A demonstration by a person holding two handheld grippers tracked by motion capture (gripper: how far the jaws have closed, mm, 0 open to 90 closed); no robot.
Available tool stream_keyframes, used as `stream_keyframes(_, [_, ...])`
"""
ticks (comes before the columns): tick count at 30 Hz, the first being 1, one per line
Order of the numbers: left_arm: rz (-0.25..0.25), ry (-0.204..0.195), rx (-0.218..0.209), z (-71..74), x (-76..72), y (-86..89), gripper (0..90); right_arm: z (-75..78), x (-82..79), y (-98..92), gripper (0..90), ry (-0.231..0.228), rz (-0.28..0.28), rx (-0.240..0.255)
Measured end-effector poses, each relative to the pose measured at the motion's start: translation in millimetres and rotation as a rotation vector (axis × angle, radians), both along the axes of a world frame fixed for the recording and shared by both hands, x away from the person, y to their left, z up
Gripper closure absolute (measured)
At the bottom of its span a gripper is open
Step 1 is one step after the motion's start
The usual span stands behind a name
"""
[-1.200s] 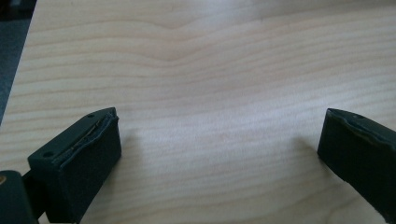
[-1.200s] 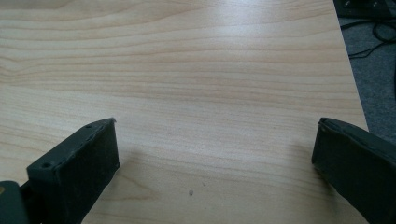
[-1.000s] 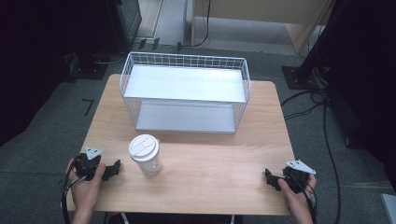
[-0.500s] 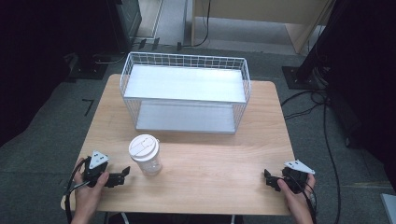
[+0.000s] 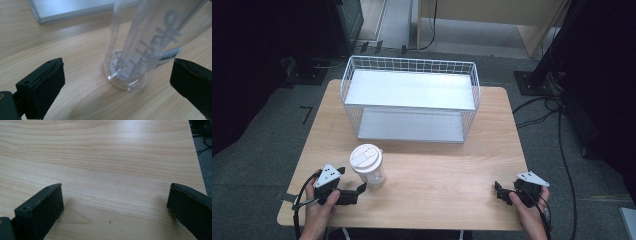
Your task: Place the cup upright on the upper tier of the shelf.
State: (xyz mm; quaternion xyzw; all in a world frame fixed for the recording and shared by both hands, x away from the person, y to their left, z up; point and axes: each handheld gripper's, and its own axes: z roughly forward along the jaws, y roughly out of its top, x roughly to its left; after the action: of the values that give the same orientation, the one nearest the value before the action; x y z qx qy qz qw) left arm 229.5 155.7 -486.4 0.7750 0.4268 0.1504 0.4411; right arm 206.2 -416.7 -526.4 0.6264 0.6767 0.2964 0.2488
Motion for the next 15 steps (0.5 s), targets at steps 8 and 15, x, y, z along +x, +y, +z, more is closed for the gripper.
stream_keyframes(8, [-0.066, -0.091, -0.169, 10.6, -8.5, -19.4, 0.2, 0.0, 0.0, 0.1, 0.4, 0.001, 0.002, -0.007])
stream_keyframes(15, [0.021, -0.251, -0.172, 14.0, -10.4, -36.4, 7.1, 0.0, 0.0, 0.1, 0.4, 0.001, 0.002, -0.007])
